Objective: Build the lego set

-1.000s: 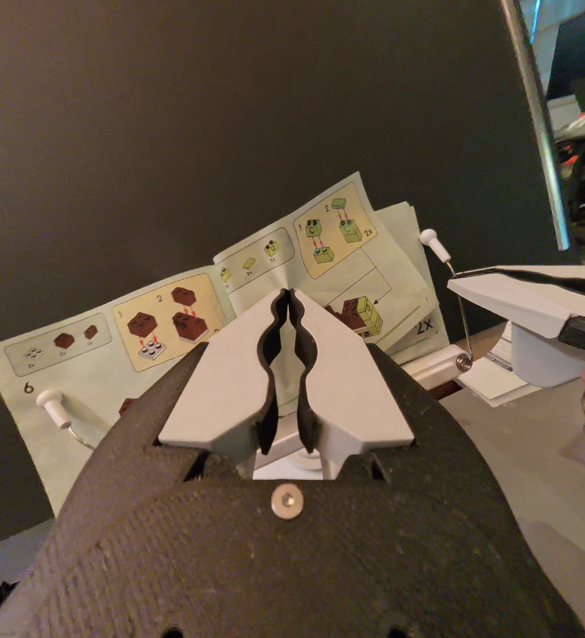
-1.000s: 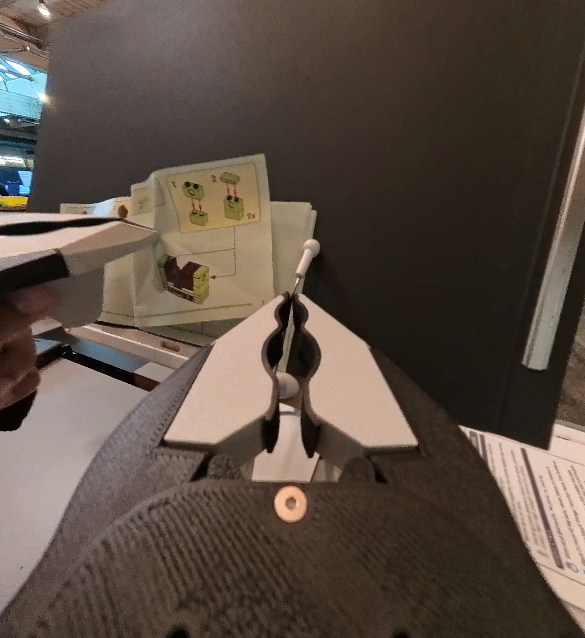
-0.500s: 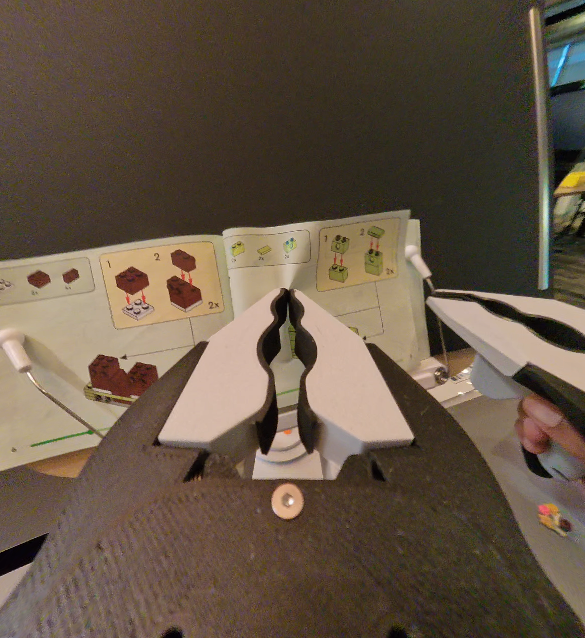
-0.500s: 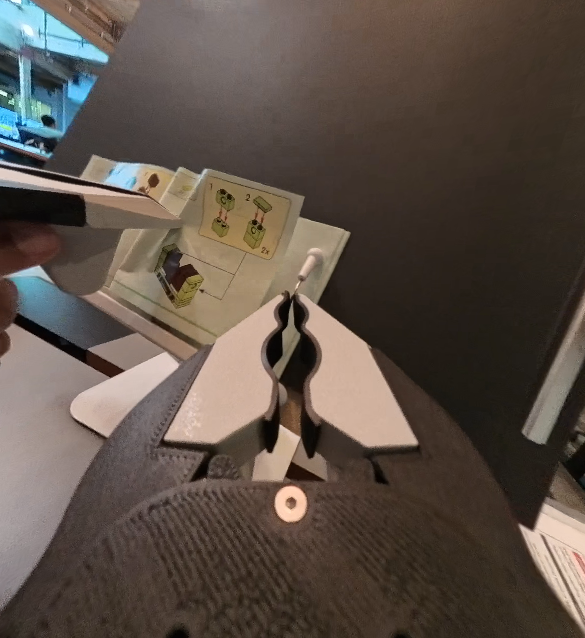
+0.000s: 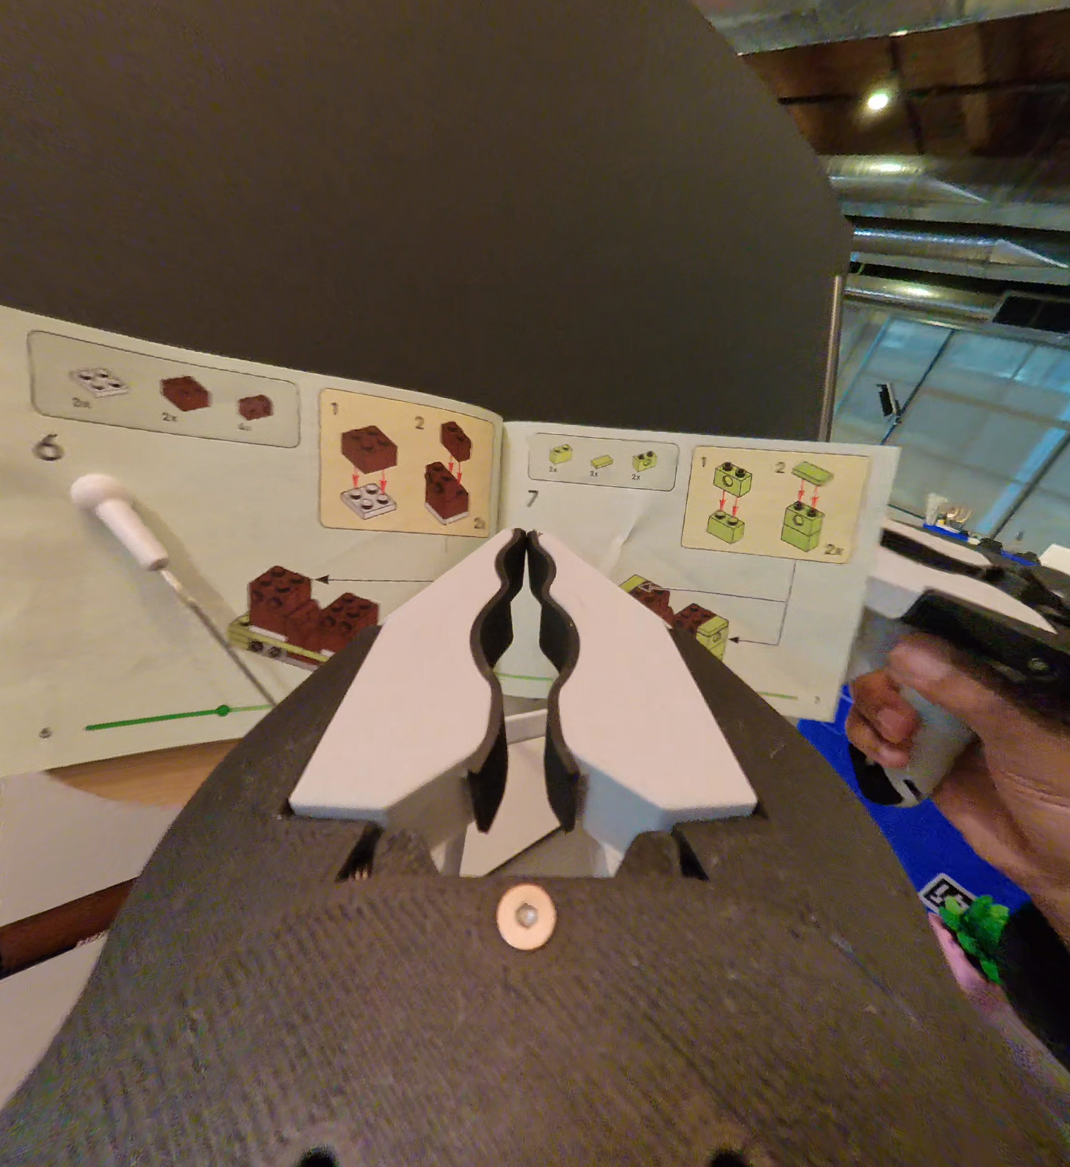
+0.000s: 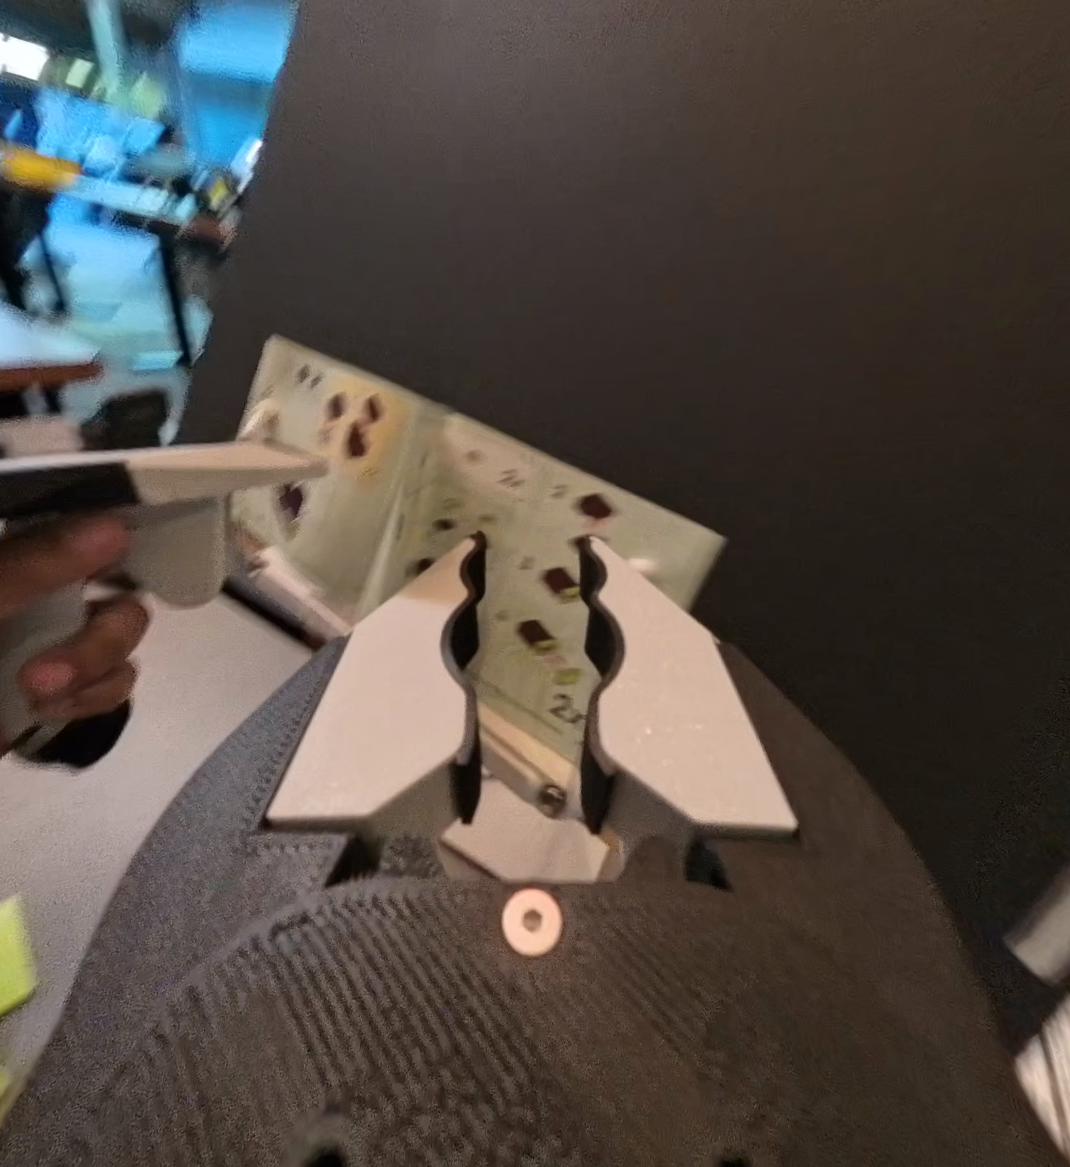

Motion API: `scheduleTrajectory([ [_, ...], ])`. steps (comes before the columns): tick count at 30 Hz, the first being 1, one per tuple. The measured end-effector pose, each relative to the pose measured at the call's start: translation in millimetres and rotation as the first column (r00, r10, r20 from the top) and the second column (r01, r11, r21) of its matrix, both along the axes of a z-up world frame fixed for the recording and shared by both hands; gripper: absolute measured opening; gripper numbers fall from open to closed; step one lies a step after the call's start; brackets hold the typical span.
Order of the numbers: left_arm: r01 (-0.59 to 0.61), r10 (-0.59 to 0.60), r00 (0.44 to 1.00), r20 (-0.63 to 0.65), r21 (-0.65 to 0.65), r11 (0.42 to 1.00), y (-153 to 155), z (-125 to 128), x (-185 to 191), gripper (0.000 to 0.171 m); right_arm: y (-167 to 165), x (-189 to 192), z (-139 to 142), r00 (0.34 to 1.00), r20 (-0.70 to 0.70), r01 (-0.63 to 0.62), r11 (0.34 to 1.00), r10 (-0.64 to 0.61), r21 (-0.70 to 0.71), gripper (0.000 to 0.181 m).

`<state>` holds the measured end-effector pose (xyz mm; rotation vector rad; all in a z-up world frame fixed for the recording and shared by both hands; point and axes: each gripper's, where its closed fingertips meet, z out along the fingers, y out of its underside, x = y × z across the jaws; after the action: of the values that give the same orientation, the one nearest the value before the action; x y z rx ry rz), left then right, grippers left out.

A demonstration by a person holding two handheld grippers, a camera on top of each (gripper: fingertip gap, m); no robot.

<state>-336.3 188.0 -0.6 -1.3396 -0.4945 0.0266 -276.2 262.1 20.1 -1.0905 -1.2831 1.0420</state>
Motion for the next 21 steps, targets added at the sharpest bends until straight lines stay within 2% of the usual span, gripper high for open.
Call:
scheduleTrajectory([
  [1,-0.017,0.017,1.0,0.004,0.005,1.0,-6.1,1.0,-3.7,0.0,-14.1,-9.0,-4.6,0.996,0.068,-0.058,0.998,0.057,0.016,0.03],
  [3,-0.095,0.095,0.995,0.011,0.013,0.995,-25.0,3.9,-15.8,0.004,-47.8,-20.1,-1.1,0.979,0.111,-0.18,0.981,0.171,0.075,0.035],
  [6,-0.325,0.327,0.944,0.045,-0.049,0.944,-65.9,-4.6,-48.1,0.025,-86.5,-31.5,10.5,0.952,0.149,-0.298,0.926,0.269,0.231,0.045],
  [8,-0.334,0.341,0.936,0.081,-0.088,0.938,-72.7,-12.8,-55.4,0.045,-103.4,-41.7,18.1,0.926,0.218,-0.368,0.869,0.309,0.331,0.037],
  [9,-0.294,0.305,0.946,0.107,-0.107,0.95,-68.3,-16.9,-55.2,0.048,-114.0,-47.1,21.5,0.898,0.268,-0.428,0.832,0.349,0.353,0.032],
  [10,-0.259,0.274,0.952,0.133,-0.123,0.958,-63.6,-20.5,-55.5,0.047,-125.1,-52.5,23.8,0.858,0.331,-0.498,0.793,0.393,0.35,0.024],
  [11,-0.241,0.261,0.954,0.15,-0.141,0.96,-59.5,-23.8,-56.9,0.047,-134.6,-58.1,24.0,0.809,0.404,-0.564,0.757,0.427,0.329,0.024],
  [14,-0.209,0.234,0.958,0.164,-0.154,0.966,-51.1,-24.9,-60.3,0.025,-150.2,-68.9,6.7,0.602,0.655,-0.729,0.649,0.457,0.218,0.036],
  [15,-0.212,0.238,0.956,0.171,-0.155,0.965,-50.9,-25.1,-62.3,0.02,-150.4,-69.0,-3.5,0.517,0.736,-0.768,0.617,0.437,0.174,0.033],
  [17,-0.222,0.249,0.952,0.181,-0.154,0.963,-52.0,-26.1,-66.3,0.006,-150.2,-66.9,-18.3,0.376,0.834,-0.815,0.572,0.404,0.091,0.017],
  [18,-0.222,0.248,0.951,0.184,-0.152,0.963,-52.4,-26.8,-67.5,0.004,-148.7,-65.9,-23.4,0.329,0.864,-0.826,0.559,0.382,0.068,0.014],
  [19,-0.213,0.238,0.953,0.188,-0.147,0.966,-52.2,-26.9,-67.6,0.003,-146.7,-65.6,-26.3,0.301,0.883,-0.836,0.545,0.359,0.064,0.0],
  [21,-0.195,0.22,0.956,0.196,-0.14,0.971,-52.3,-27.0,-67.4,0.003,-141.8,-71.7,-24.0,0.32,0.889,-0.832,0.546,0.328,0.098,0.0],
])
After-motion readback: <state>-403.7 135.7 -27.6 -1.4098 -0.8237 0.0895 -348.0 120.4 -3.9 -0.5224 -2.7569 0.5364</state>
